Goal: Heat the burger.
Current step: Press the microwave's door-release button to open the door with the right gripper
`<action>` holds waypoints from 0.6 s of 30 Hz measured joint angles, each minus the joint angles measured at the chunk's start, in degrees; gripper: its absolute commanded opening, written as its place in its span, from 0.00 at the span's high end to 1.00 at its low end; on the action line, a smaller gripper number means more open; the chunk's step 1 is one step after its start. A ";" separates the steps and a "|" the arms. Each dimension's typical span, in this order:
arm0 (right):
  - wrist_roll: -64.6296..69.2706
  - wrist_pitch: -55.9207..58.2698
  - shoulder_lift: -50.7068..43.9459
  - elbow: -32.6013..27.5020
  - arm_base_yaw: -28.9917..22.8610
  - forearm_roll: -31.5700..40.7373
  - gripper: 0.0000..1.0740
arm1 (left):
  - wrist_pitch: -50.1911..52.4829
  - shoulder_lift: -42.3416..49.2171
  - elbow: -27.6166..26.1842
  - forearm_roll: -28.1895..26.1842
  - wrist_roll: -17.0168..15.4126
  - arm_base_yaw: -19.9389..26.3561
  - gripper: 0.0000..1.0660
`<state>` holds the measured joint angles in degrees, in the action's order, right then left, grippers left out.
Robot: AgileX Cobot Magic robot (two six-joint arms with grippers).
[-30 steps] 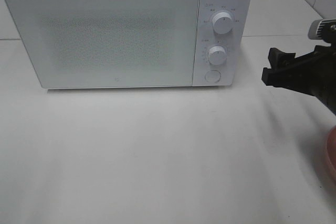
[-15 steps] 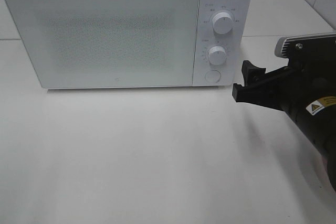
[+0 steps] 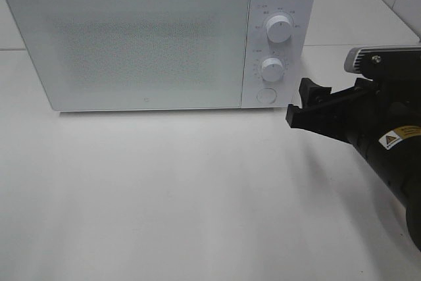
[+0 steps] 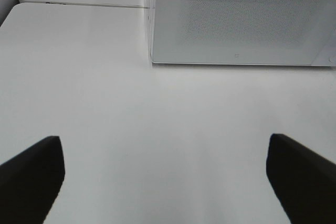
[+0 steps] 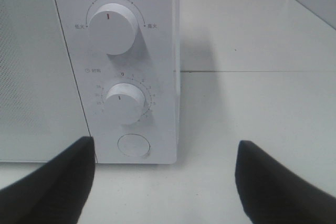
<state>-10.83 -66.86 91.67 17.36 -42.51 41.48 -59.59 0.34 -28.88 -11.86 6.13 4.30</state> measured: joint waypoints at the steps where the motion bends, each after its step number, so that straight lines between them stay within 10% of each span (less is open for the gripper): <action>1: 4.35 0.00 0.00 0.00 0.00 0.00 0.43 | 0.00 0.00 0.00 0.00 0.00 0.00 0.06; 18: 53.74 4.47 0.00 0.00 0.00 -0.17 0.84 | 0.00 0.00 0.00 0.00 0.00 0.00 0.06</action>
<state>42.91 -62.40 91.67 17.36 -42.51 41.31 -59.59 0.34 -28.88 -11.86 6.13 4.30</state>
